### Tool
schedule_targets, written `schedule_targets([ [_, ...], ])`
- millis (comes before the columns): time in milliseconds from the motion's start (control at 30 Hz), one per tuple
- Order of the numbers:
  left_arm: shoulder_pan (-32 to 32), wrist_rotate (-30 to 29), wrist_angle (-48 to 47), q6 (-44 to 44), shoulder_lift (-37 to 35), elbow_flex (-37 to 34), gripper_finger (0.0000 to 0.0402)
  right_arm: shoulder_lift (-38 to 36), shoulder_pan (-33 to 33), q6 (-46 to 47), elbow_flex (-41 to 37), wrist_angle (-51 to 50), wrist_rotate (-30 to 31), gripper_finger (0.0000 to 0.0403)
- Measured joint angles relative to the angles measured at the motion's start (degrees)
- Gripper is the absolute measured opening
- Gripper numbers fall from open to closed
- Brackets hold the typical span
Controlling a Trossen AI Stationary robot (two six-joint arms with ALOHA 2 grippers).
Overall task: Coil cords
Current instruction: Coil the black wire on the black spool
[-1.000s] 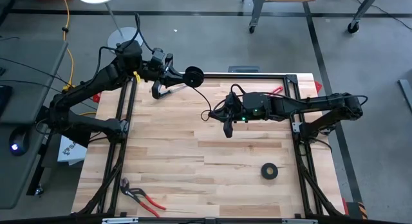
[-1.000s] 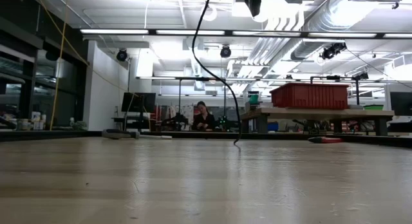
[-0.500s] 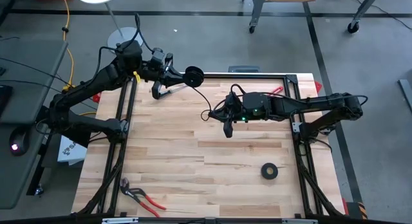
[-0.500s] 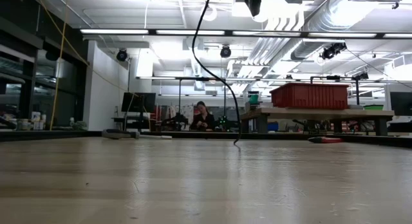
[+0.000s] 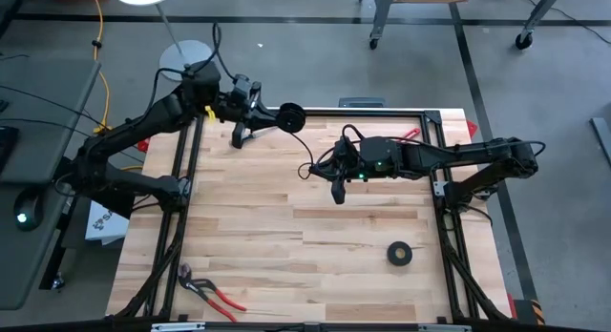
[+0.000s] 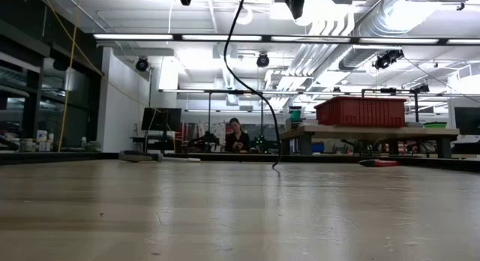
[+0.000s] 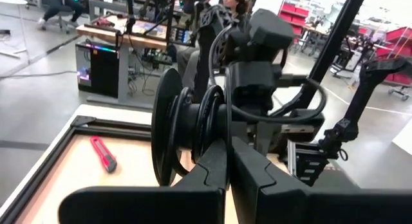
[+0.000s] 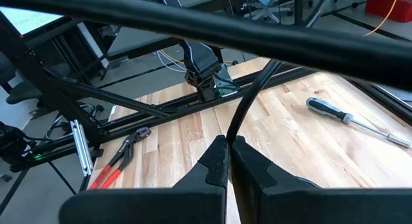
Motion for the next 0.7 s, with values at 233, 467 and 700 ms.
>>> schedule_targets([
  [233,-0.05,-0.22,-1.01,0.50,1.48,-0.46,0.0000,0.00,0.00,-0.04,0.00,0.00,-0.02,0.0000],
  [467,-0.43,-1.75,18.56,-12.75,-3.14,-16.85,0.0000,0.00,0.00,-1.07,0.00,0.02,-0.56,0.0000],
  [700,-1.06,-5.95,33.63,-23.68,-10.93,-26.99,0.0000,0.00,-0.02,-1.07,0.00,-0.69,-2.46,0.0000],
])
